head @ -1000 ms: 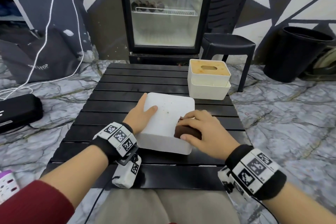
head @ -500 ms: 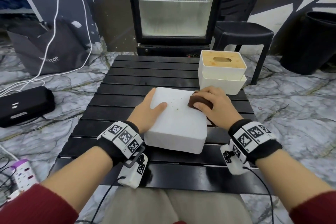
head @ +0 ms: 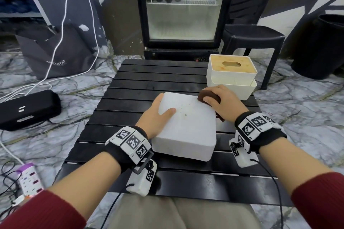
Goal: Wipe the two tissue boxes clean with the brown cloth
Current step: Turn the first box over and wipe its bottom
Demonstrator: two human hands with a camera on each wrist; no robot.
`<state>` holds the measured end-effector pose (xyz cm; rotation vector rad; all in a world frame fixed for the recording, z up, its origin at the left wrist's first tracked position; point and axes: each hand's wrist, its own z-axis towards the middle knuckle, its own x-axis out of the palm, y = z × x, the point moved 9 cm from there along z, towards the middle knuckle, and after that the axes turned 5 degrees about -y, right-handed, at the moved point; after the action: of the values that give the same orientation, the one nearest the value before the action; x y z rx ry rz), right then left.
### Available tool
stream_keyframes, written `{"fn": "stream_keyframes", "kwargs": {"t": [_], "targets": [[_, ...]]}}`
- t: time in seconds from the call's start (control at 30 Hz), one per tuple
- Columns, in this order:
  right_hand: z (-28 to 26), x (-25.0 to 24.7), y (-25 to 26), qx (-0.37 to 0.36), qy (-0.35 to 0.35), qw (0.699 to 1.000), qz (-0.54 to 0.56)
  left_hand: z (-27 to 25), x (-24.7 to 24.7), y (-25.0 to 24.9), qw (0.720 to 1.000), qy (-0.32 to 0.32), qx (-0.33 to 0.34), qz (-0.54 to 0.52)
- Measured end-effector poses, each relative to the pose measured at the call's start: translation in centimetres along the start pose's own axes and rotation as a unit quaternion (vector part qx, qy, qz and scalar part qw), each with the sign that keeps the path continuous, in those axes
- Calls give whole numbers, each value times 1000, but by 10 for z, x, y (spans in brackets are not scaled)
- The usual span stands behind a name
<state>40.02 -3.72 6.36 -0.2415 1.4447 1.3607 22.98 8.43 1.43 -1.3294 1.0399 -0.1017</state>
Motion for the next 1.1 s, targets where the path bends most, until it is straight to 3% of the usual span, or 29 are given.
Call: {"fn": "stream_keyframes", "kwargs": {"t": [0.17,0.37,0.63,1.1], "targets": [[-3,-10,12,-5,-2,999,-46,-2,1,-3,1000,3,8,-7],[-54,-1,74,-129,59,986,-83,-2,1,-6,1000,-1,18,-3],[-96,25,90,-195,104,963,-154,-5,2,-9,1000,6,23,-14],[-39,25,56,-124,73,979,-143,0,1,-3,1000,-4,19,10]]}}
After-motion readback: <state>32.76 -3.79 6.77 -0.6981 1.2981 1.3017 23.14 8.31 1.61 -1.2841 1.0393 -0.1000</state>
